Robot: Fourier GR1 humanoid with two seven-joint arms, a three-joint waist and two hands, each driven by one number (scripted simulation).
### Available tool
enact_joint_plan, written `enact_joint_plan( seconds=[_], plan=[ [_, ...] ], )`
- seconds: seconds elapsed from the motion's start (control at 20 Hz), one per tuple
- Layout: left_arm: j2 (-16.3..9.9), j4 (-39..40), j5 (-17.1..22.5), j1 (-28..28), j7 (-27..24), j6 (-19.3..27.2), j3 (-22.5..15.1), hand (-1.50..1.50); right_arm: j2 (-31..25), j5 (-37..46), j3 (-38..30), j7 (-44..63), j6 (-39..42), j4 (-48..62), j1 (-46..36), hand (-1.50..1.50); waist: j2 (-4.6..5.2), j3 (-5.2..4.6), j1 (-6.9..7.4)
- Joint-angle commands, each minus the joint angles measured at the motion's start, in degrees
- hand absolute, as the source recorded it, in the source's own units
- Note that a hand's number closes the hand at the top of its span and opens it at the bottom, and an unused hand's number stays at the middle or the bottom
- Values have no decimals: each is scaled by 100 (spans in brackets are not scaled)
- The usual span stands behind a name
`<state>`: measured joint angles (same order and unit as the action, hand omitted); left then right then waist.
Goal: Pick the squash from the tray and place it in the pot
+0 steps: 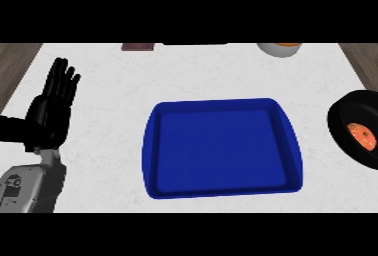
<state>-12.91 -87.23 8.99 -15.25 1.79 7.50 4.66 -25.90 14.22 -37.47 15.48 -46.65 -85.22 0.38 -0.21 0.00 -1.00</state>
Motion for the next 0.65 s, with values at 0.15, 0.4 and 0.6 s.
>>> enact_joint_plan(
  seconds=[0.15,0.4,0.6],
  plan=[
    [-265,-219,181,39,192,-249,303,0,417,-888,-878,-581,520,-1091,1327,-150,3,0,26],
    [129,-355,-129,388,-147,-92,7,0,621,-1595,-1504,-1111,1084,-1105,1743,-150,10,0,48],
    [29,-292,-35,55,240,-146,124,0,1264,-1875,-1726,-1716,1403,-1358,2121,-150,11,0,48]
  ],
)
